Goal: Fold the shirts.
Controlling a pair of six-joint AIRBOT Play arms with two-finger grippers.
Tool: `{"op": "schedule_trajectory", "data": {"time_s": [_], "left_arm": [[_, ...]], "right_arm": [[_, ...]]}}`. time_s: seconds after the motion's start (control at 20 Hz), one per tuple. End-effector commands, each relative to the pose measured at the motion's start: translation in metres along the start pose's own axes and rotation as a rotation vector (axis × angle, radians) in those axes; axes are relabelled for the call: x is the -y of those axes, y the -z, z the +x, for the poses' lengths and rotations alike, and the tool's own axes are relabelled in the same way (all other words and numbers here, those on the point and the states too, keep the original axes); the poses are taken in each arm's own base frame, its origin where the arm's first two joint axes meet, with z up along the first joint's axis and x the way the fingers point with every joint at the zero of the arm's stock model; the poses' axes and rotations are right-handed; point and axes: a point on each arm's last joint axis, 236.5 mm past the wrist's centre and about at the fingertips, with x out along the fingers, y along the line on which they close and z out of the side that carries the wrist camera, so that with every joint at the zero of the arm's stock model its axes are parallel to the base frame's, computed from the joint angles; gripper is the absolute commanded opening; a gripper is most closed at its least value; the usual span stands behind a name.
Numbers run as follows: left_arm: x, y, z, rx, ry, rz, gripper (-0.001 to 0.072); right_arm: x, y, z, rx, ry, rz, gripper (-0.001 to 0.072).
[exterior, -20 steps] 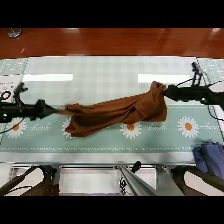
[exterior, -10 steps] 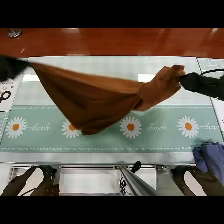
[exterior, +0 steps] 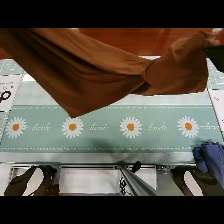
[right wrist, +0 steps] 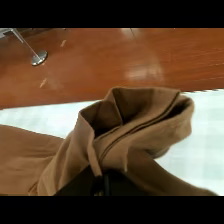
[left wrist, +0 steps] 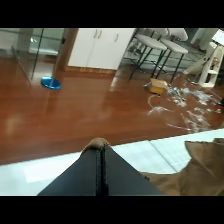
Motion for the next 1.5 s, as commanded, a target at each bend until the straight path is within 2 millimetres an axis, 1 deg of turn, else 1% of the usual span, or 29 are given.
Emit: {"op": "schedule_trajectory", "data": {"time_s": [0.0, 0.1, 0.15, 0.2, 0.25, 0.35, 0.45, 0.6, 0.7, 0.75, 0.8, 0.85, 0.9, 0.95, 1.0, 1.05, 1.1, 1.15, 1.2, 1.25, 1.3, 1.35, 1.4, 1.45], "left_arm": [[-0.026, 0.018, -0.013, -0.104, -0.176, 0.026, 0.0016], [-0.068, 0.057, -0.018, -0.242, -0.325, -0.025, 0.0016], [-0.082, 0.079, -0.018, -0.308, -0.361, -0.039, 0.0016], [-0.093, 0.105, -0.016, -0.384, -0.374, -0.064, 0.0016], [-0.101, 0.134, -0.013, -0.465, -0.365, -0.107, 0.0016], [-0.119, 0.188, 0.000, -0.586, -0.342, -0.207, 0.0016], [-0.144, 0.234, 0.018, -0.654, -0.346, -0.290, 0.0016], [-0.189, 0.293, 0.048, -0.727, -0.379, -0.401, 0.0016], [-0.215, 0.333, 0.071, -0.785, -0.395, -0.465, 0.0017], [-0.223, 0.356, 0.081, -0.818, -0.394, -0.499, 0.0017], [-0.226, 0.383, 0.089, -0.871, -0.388, -0.534, 0.0017], [-0.228, 0.409, 0.093, -0.931, -0.383, -0.565, 0.0017], [-0.229, 0.429, 0.095, -0.974, -0.380, -0.593, 0.0017], [-0.229, 0.443, 0.096, -0.999, -0.376, -0.624, 0.0017], [-0.229, 0.449, 0.099, -1.000, -0.371, -0.653, 0.0018], [-0.231, 0.448, 0.100, -0.990, -0.370, -0.674, 0.0019], [-0.233, 0.442, 0.098, -0.988, -0.365, -0.682, 0.0037], [-0.232, 0.432, 0.094, -1.003, -0.348, -0.692, 0.0211], [-0.231, 0.420, 0.086, -1.023, -0.325, -0.708, 0.0461], [-0.229, 0.406, 0.076, -1.042, -0.302, -0.725, 0.0592], [-0.228, 0.392, 0.065, -1.048, -0.288, -0.733, 0.0591], [-0.225, 0.382, 0.050, -1.051, -0.284, -0.741, 0.0591], [-0.219, 0.377, 0.035, -1.054, -0.280, -0.733, 0.0592], [-0.214, 0.379, 0.018, -1.058, -0.301, -0.735, 0.0592]], "right_arm": [[0.028, 0.036, -0.025, -0.198, 0.177, -0.025, 0.0032], [0.068, 0.088, -0.042, -0.452, 0.328, -0.015, 0.0032], [0.078, 0.114, -0.048, -0.573, 0.360, 0.007, 0.0031], [0.084, 0.132, -0.049, -0.657, 0.365, 0.033, 0.0032], [0.088, 0.146, -0.042, -0.709, 0.353, 0.062, 0.0032], [0.100, 0.163, -0.015, -0.745, 0.323, 0.106, 0.0032], [0.123, 0.171, 0.023, -0.744, 0.318, 0.150, 0.0032], [0.163, 0.181, 0.085, -0.713, 0.329, 0.220, 0.0032], [0.187, 0.201, 0.122, -0.722, 0.332, 0.291, 0.0032], [0.196, 0.216, 0.137, -0.740, 0.329, 0.336, 0.0032], [0.204, 0.230, 0.148, -0.760, 0.330, 0.371, 0.0033], [0.209, 0.245, 0.158, -0.783, 0.328, 0.404, 0.0033], [0.214, 0.255, 0.165, -0.799, 0.333, 0.417, 0.0033], [0.218, 0.261, 0.169, -0.801, 0.339, 0.420, 0.0033], [0.220, 0.260, 0.172, -0.788, 0.339, 0.427, 0.0035], [0.221, 0.256, 0.174, -0.773, 0.338, 0.415, 0.0090], [0.221, 0.250, 0.174, -0.763, 0.325, 0.379, 0.0237], [0.217, 0.243, 0.170, -0.770, 0.297, 0.328, 0.0344], [0.216, 0.235, 0.162, -0.786, 0.282, 0.279, 0.0361], [0.215, 0.228, 0.149, -0.811, 0.280, 0.228, 0.0369], [0.217, 0.226, 0.130, -0.856, 0.291, 0.178, 0.0370], [0.220, 0.230, 0.109, -0.923, 0.306, 0.122, 0.0369], [0.228, 0.235, 0.086, -1.001, 0.340, 0.075, 0.0369], [0.235, 0.241, 0.067, -1.062, 0.372, 0.053, 0.0370]]}}
